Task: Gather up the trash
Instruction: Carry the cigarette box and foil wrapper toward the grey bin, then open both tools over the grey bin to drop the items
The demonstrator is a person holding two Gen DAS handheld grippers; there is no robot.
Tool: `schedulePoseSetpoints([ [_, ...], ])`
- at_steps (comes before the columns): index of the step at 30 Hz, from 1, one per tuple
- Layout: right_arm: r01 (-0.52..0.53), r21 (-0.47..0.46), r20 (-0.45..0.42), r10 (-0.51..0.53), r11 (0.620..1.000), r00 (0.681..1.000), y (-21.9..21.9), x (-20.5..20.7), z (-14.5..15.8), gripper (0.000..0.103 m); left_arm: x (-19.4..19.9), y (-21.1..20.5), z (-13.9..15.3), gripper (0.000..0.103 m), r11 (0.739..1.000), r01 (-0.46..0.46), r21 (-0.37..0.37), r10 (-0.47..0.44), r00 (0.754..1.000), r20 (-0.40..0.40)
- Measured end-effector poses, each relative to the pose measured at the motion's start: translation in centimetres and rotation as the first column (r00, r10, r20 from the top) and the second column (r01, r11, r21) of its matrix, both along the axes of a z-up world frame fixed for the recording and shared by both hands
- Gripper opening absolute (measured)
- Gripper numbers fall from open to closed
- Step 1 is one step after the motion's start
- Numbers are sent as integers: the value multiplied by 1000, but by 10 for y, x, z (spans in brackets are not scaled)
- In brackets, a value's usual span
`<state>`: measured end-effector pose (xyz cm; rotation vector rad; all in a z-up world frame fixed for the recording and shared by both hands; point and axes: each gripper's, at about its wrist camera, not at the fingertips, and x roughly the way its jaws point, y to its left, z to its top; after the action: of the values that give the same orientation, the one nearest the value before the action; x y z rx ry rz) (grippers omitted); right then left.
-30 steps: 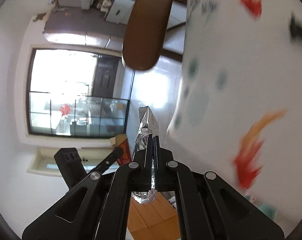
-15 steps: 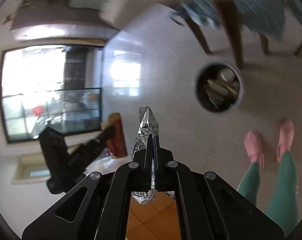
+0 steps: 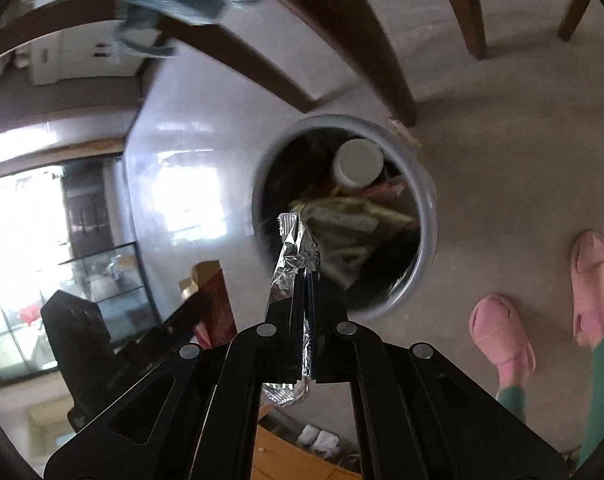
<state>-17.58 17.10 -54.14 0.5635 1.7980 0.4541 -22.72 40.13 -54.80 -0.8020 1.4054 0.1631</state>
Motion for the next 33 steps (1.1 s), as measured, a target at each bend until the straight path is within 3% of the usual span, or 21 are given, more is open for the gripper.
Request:
schedulePoseSetpoints([
  [1,10,8,-25,-10,1000,1000,3,3,-11,11,1,0,-9,54,1000,-1,-7,1,1000,-7],
  [4,10,-27,-49,-11,1000,999,6,6,-23,51,-1,0,-25,71,999,-27,-27,26,998,-51],
  [7,27,-29,-47,-28,999,998,-2,6,-11,51,-10,3,-12,73,998,-63,-27,62,997,-36],
  [12,11,13,-97,-9,1000,995,-16,-2,30,54,-39,7,41,74,989,-137,-48,137,991,9],
  [17,-118,110,-147,134,987,980,-25,-32,118,55,-80,5,136,74,980,-195,-35,196,979,48],
  [18,-136,145,-163,160,980,974,-29,-41,149,55,-91,2,169,75,977,-209,-40,211,975,70],
  [24,-127,290,-127,170,948,977,-57,-52,290,55,-105,-16,314,81,973,-232,-14,232,964,131],
  [27,-96,341,-53,120,935,991,-78,-30,354,55,-84,-35,381,87,978,-208,5,203,956,213],
  [29,-101,348,53,88,932,995,-98,-4,397,56,-58,-53,418,87,989,-147,30,133,951,278],
  [33,-20,361,209,-60,932,976,-152,43,457,58,0,-93,464,87,997,-39,68,10,924,383],
])
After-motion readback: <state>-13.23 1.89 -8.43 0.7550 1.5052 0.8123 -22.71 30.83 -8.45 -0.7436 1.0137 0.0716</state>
